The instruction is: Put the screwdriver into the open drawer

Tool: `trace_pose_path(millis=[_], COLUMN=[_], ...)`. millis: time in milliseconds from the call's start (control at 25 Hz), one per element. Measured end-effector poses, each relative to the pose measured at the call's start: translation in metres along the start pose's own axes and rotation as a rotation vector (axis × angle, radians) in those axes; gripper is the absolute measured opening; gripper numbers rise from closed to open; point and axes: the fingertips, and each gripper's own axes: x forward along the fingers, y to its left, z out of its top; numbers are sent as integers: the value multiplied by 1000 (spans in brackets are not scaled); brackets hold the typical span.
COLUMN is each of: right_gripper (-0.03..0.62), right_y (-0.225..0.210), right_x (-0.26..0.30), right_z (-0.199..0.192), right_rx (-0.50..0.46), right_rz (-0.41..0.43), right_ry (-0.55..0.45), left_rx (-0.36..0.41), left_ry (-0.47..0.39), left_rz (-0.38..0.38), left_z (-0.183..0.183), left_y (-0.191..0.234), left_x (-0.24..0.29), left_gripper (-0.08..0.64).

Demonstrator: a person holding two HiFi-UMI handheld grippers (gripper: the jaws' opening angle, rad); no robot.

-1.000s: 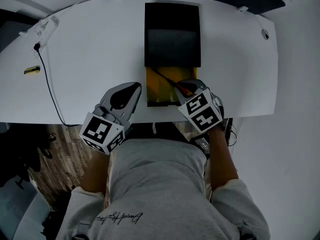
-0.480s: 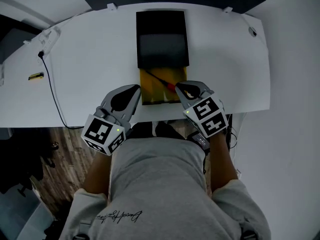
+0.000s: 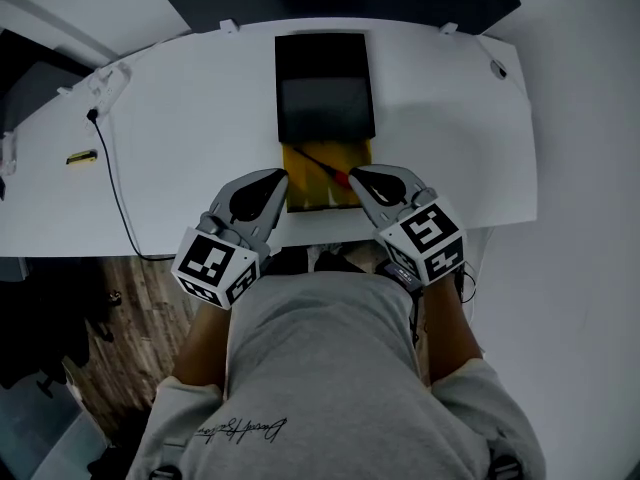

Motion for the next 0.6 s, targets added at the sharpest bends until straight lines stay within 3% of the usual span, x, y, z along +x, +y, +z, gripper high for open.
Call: trace_pose_path(millis=[600], right_gripper=[14], right_y=[10], right_x=[0], right_z=[17], right_rx=[40], right_rz=[48], right_ry=[-66], left_rx=[18], left_ry=[14], left_rz=[-1], left_z=[3], left_y=[-10], left_x=[-3], left_gripper=[0])
